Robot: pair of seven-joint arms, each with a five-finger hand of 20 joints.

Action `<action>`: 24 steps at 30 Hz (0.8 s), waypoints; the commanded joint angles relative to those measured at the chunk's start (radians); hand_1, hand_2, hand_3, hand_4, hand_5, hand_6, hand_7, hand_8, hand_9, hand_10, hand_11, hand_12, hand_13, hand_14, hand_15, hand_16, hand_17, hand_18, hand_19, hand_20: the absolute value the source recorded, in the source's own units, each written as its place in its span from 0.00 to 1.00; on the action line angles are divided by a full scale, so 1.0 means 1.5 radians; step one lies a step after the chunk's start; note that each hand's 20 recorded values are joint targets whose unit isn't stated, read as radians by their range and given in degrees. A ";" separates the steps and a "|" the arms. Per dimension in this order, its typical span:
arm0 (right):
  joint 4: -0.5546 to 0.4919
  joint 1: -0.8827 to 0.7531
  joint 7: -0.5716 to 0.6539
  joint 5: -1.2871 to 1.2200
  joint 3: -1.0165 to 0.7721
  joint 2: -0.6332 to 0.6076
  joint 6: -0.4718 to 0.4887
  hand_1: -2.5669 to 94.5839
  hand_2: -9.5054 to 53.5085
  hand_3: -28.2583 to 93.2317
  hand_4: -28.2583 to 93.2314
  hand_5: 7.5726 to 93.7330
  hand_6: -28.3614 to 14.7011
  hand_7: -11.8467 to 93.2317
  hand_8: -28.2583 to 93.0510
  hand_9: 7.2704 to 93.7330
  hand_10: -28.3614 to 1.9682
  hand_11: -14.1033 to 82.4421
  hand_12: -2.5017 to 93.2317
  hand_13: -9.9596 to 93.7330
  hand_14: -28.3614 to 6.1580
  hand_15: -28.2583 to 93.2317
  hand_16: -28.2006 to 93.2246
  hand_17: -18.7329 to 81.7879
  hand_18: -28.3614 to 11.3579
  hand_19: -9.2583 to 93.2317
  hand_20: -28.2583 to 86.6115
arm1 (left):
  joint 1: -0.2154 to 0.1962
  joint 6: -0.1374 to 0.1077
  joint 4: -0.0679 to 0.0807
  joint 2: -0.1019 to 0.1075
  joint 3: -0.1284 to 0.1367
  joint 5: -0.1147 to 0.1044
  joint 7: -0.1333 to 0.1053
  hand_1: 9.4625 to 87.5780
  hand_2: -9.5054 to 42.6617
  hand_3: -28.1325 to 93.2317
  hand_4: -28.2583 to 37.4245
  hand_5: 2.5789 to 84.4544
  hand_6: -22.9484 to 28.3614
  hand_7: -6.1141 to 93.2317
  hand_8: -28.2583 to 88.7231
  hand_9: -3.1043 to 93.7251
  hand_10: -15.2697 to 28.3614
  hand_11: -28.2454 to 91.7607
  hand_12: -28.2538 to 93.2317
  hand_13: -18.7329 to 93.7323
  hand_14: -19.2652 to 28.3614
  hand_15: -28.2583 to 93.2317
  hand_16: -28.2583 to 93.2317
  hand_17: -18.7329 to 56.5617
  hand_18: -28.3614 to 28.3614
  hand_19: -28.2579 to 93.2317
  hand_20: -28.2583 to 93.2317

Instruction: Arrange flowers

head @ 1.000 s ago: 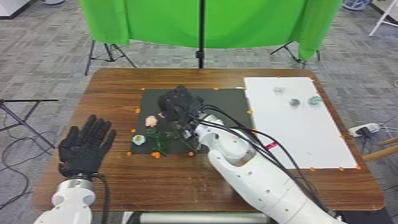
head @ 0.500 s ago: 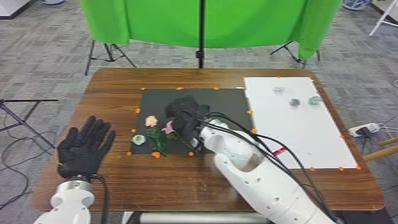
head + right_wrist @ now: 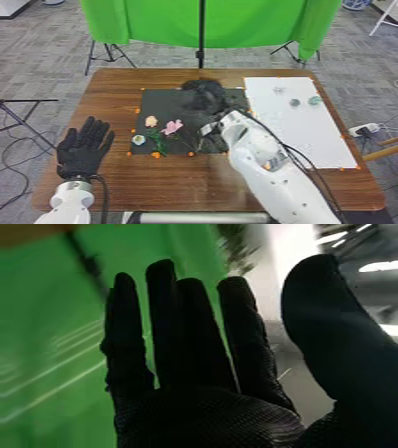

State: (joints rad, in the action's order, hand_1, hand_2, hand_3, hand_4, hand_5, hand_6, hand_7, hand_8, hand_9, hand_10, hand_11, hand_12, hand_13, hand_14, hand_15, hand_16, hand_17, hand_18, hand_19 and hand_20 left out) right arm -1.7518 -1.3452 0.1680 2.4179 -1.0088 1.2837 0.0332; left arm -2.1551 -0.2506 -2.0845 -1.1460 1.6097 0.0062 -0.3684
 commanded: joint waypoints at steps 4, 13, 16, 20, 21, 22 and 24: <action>0.102 0.056 0.179 -0.012 -0.148 -0.122 -0.001 0.42 0.00 0.91 0.00 0.49 0.57 0.26 0.13 0.46 0.38 0.25 0.18 0.51 0.41 0.47 0.36 0.40 0.20 0.73 0.41 | -0.028 0.003 -0.007 -0.004 0.003 -0.007 -0.015 0.24 0.51 0.89 0.00 0.61 0.65 0.22 0.16 0.49 0.74 0.46 0.34 0.47 0.76 0.60 0.16 0.15 0.75 0.56 0.35; 0.153 0.054 0.202 0.027 -0.180 -0.177 0.080 0.43 0.00 0.91 0.00 0.48 0.55 0.26 0.13 0.43 0.36 0.24 0.18 0.49 0.38 0.47 0.35 0.40 0.19 0.75 0.42 | -0.028 0.001 -0.010 -0.005 0.002 -0.008 -0.016 0.24 0.51 0.89 0.00 0.61 0.65 0.22 0.16 0.49 0.74 0.46 0.34 0.47 0.76 0.60 0.16 0.15 0.75 0.56 0.35; 0.157 0.039 0.215 0.022 -0.193 -0.179 0.100 0.42 0.00 0.91 0.00 0.48 0.55 0.26 0.13 0.43 0.36 0.24 0.18 0.49 0.38 0.47 0.35 0.40 0.19 0.75 0.42 | -0.027 0.000 -0.008 -0.004 0.003 -0.007 -0.014 0.24 0.51 0.89 0.00 0.61 0.65 0.22 0.16 0.49 0.74 0.46 0.34 0.47 0.76 0.60 0.16 0.15 0.75 0.56 0.35; 0.164 0.025 0.220 0.020 -0.200 -0.179 0.111 0.43 0.00 0.91 0.00 0.48 0.55 0.25 0.13 0.43 0.36 0.24 0.18 0.49 0.38 0.47 0.35 0.40 0.19 0.75 0.41 | -0.025 -0.006 -0.009 -0.003 0.004 -0.004 -0.012 0.24 0.51 0.89 0.00 0.61 0.65 0.22 0.16 0.49 0.74 0.46 0.34 0.47 0.76 0.60 0.16 0.15 0.75 0.56 0.35; 0.166 0.023 0.218 0.022 -0.200 -0.178 0.117 0.43 0.00 0.91 0.00 0.48 0.55 0.25 0.13 0.43 0.36 0.24 0.18 0.49 0.38 0.46 0.35 0.40 0.19 0.75 0.41 | -0.026 -0.004 -0.008 -0.002 0.005 -0.004 -0.012 0.25 0.51 0.89 0.00 0.61 0.66 0.22 0.16 0.49 0.74 0.46 0.34 0.47 0.76 0.60 0.16 0.15 0.75 0.56 0.35; 0.166 0.021 0.212 0.022 -0.202 -0.177 0.123 0.43 0.00 0.91 0.00 0.48 0.55 0.25 0.13 0.43 0.37 0.24 0.18 0.49 0.38 0.46 0.35 0.40 0.19 0.75 0.41 | -0.026 -0.005 -0.009 -0.002 0.005 -0.005 -0.011 0.25 0.51 0.89 0.00 0.61 0.66 0.22 0.16 0.49 0.74 0.46 0.34 0.47 0.76 0.60 0.16 0.15 0.75 0.56 0.35; 0.175 0.024 0.182 0.011 -0.203 -0.176 0.145 0.44 0.00 0.91 0.00 0.48 0.55 0.26 0.13 0.43 0.38 0.24 0.17 0.49 0.39 0.46 0.35 0.40 0.19 0.75 0.41 | -0.024 -0.006 -0.008 -0.003 0.005 -0.005 -0.007 0.24 0.51 0.89 0.00 0.61 0.66 0.22 0.16 0.49 0.74 0.46 0.34 0.47 0.76 0.60 0.16 0.15 0.75 0.56 0.35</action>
State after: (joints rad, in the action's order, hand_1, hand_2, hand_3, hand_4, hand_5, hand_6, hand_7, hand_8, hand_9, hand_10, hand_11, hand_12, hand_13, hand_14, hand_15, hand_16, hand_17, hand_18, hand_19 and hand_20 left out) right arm -1.5233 -1.2841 0.4857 2.4401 -1.3047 1.0230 0.2039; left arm -2.1757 -0.2500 -2.0972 -1.1466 1.6172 0.0000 -0.3918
